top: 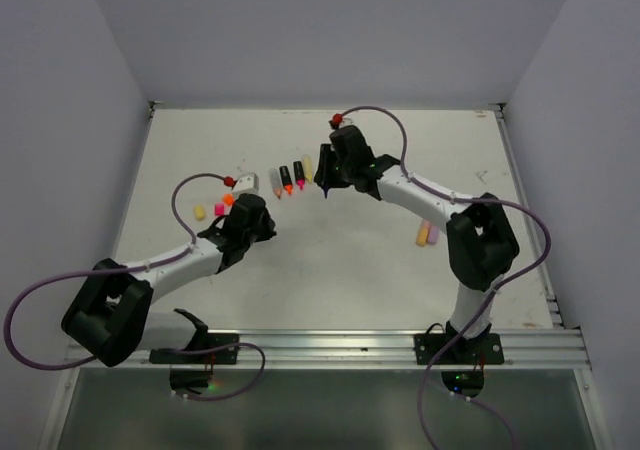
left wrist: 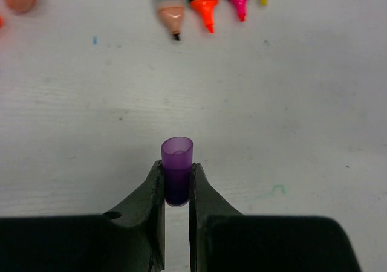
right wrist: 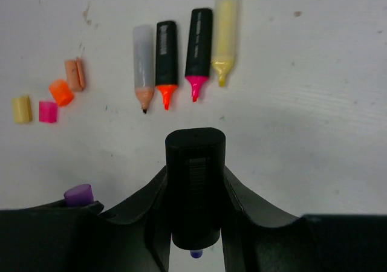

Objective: Open the pen caps

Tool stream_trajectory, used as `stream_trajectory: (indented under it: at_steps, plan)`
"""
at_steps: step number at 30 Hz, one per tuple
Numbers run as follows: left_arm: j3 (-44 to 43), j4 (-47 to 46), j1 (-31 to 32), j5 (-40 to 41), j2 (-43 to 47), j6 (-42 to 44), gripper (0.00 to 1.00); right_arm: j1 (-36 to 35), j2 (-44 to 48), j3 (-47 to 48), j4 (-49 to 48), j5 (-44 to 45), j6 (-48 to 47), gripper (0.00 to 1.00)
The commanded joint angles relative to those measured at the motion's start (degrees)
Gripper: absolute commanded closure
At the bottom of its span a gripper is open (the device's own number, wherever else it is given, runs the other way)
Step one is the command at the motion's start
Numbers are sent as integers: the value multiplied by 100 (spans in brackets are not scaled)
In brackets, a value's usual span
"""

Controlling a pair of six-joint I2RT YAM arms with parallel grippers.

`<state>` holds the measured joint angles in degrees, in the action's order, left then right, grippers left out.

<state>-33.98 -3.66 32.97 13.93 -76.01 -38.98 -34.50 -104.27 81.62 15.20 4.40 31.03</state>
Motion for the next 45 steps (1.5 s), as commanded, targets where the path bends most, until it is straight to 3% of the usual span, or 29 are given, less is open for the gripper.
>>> stream_trajectory:
  at_steps: [1, 14, 22, 32, 35, 41, 45]
  plan:
    - [303, 498, -89, 724, 367, -188, 100, -399, -321, -76, -271, -308, -89, 100]
    - [585, 463, -344, 936, 183, -400, 98, -1234, -1605, 644, -325, -598, 176, 100]
    - [594, 94, -397, 813, -107, -356, 71, -1296, -1974, 1039, -193, -555, 132, 100]
    - [638, 313, -449, 1024, -63, -575, 46, -1322, -2010, 1048, 88, -195, -35, 73]
    - [647, 296, -449, 997, 59, -576, 44, -1331, -2018, 1057, 114, -159, -70, 61]
    - [629, 322, -441, 989, 586, -435, 41, -1331, -2036, 1198, 167, -115, -132, 51]
    - [585, 349, -441, 901, 1147, -365, 40, -1331, -1949, 1260, 264, 8, -176, 50]
